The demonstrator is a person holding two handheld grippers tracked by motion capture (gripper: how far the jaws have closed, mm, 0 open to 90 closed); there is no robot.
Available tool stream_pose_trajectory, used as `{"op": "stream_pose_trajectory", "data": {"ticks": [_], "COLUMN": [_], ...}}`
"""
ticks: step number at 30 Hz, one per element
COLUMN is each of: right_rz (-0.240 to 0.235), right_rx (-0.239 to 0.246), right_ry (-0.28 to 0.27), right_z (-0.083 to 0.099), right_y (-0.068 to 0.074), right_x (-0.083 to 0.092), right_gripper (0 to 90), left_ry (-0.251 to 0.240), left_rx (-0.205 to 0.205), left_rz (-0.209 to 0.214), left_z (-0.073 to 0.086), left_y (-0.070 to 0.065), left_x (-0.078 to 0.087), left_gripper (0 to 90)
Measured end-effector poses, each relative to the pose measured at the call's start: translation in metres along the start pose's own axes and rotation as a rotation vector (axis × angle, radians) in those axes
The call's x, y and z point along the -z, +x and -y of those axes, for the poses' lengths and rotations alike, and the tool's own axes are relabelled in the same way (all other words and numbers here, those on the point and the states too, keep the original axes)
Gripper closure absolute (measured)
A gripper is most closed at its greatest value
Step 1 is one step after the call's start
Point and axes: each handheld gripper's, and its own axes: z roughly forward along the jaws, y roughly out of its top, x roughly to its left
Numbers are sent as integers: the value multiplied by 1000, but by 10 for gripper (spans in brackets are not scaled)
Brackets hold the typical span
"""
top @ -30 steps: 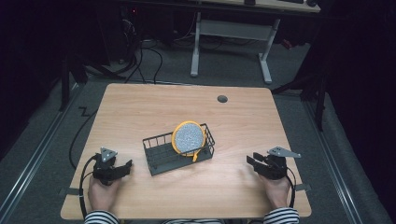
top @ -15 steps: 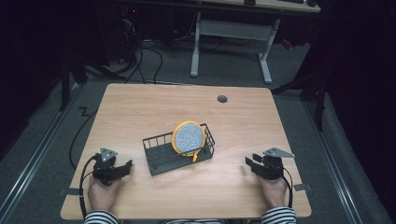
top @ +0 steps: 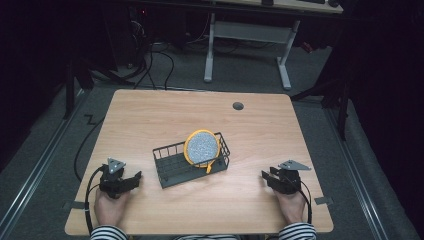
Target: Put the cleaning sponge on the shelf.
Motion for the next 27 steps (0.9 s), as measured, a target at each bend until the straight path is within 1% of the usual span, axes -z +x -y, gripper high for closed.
{"op": "stream_pose_trajectory", "data": {"ticks": [5, 15, 17, 19, 21, 24, 25, 27], "right_rz": [7, 44, 40, 38, 33, 38, 40, 44], "right_rx": [5, 69, 66, 76, 76, 75, 64, 61], "right_ry": [-2, 13, 15, 14, 14, 16, 19, 21], "right_z": [0, -1, -1, -1, -1, -1, -1, -1], "right_y": [1, 7, 7, 7, 7, 7, 8, 7], "right_x": [0, -2, -2, -2, -3, -3, -3, -3], "right_gripper": [568, 538, 527, 516, 502, 461, 449, 423], "left_ry": [0, 0, 0, 0, 0, 0, 0, 0], "left_rx": [0, 0, 0, 0, 0, 0, 0, 1], "left_rz": [0, 0, 0, -1, -1, -1, -1, -1], "left_z": [0, 0, 0, 0, 0, 0, 0, 0], "left_y": [0, 0, 0, 0, 0, 0, 0, 0], "left_x": [0, 0, 0, 0, 0, 0, 0, 0], "left_gripper": [270, 270, 270, 270, 270, 269, 270, 270]}}
